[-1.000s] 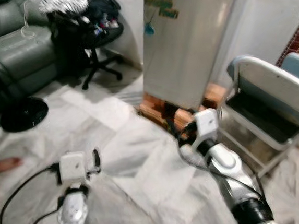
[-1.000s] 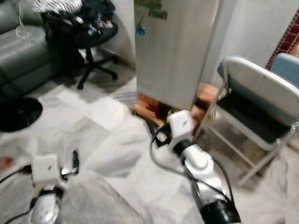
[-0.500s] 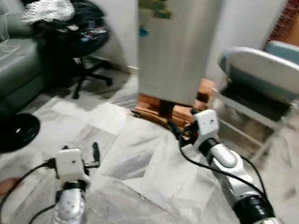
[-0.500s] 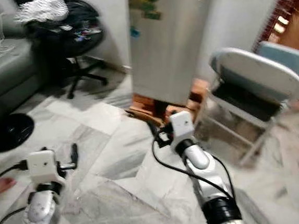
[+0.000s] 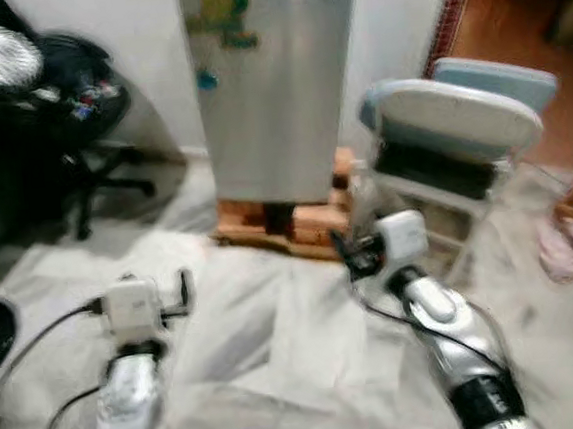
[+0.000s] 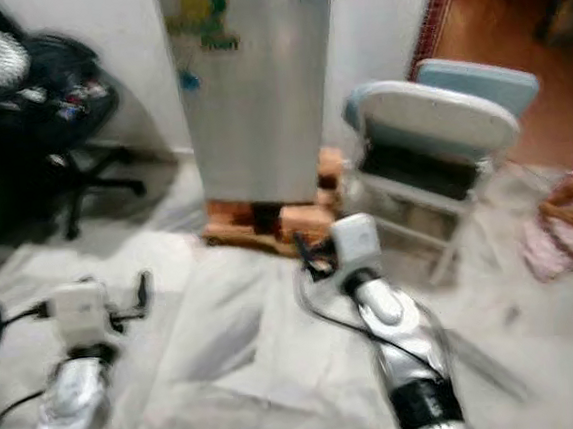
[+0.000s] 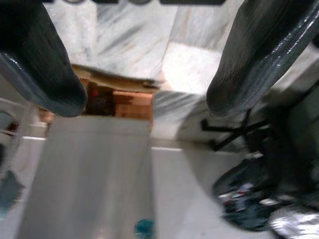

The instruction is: Restocking fridge

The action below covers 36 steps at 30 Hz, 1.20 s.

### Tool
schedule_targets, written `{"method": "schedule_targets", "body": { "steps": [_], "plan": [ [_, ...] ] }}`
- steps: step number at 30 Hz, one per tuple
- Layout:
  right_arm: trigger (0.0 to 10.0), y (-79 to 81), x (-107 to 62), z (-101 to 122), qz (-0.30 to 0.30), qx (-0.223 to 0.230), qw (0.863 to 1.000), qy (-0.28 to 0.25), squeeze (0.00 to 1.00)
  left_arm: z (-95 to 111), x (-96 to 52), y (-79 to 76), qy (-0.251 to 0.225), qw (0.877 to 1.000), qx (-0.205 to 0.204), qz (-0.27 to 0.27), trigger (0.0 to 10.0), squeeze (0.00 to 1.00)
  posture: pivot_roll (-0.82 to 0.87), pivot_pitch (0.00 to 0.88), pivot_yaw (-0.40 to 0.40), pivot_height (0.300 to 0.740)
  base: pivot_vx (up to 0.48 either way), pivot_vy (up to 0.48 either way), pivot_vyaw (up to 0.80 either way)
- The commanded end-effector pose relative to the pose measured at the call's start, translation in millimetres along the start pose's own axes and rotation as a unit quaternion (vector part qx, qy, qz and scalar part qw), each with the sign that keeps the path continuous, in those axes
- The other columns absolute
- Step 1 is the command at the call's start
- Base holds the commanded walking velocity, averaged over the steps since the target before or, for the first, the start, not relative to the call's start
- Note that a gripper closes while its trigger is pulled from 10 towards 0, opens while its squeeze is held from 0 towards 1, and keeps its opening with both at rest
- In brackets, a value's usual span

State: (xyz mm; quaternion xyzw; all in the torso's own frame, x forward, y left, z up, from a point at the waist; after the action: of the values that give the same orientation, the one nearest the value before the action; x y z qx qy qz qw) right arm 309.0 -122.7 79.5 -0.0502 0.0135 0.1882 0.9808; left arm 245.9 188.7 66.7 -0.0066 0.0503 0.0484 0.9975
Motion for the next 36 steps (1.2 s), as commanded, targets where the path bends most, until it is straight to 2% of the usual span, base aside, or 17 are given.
{"method": "schedule_targets", "body": {
  "steps": [1,7,14,21,36],
  "plan": [
    [10.0,-12.1,-4.5,-1.6,-0.021,-0.007,1.000,0.004,0.00,2.9,1.8,-11.0,-0.003,1.000,-0.007,-0.019,10.0,0.00,-0.03,0.051,0.030,0.740,0.352,0.326,-0.80],
    [10.0,-12.1,-7.0,-4.0,-0.024,-0.005,1.000,0.007,0.00,0.5,0.5,-14.5,0.004,1.000,-0.006,-0.027,10.0,0.00,-0.04,0.054,0.032,0.740,0.332,0.345,-0.80],
    [10.0,-13.1,-8.2,-5.7,-0.026,-0.006,1.000,0.010,0.00,-2.4,-2.5,-21.3,0.011,0.999,-0.004,-0.039,10.0,0.00,-0.04,0.056,0.034,0.740,0.000,0.000,-0.80],
    [10.0,-12.7,-8.7,-6.2,-0.024,-0.007,1.000,0.012,0.00,-4.5,-3.3,-22.5,0.023,0.999,-0.018,-0.040,10.0,0.00,-0.04,0.056,0.032,0.740,0.000,0.000,-0.80],
    [10.0,-13.2,-8.4,-6.4,-0.023,-0.007,1.000,0.012,0.00,-3.6,-2.0,-22.6,0.021,0.999,-0.015,-0.047,10.0,0.00,-0.04,0.049,0.031,0.740,0.000,0.000,-0.80]
  ]
}}
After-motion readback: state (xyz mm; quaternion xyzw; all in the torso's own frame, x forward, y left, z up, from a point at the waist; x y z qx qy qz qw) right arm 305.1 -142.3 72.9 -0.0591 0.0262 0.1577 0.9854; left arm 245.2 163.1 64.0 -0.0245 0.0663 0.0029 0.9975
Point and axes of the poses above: a point about 5 cm out from each wrist's last joint towards the gripper, its own x axis pointing out of the wrist towards the gripper, its own z axis along the axis of the wrist's last joint, y = z × x, the point moved 1 cm from there along x, pointing out of the wrist towards the gripper, and after that the axes turned 4 degrees about -x, right-handed, at the moved point
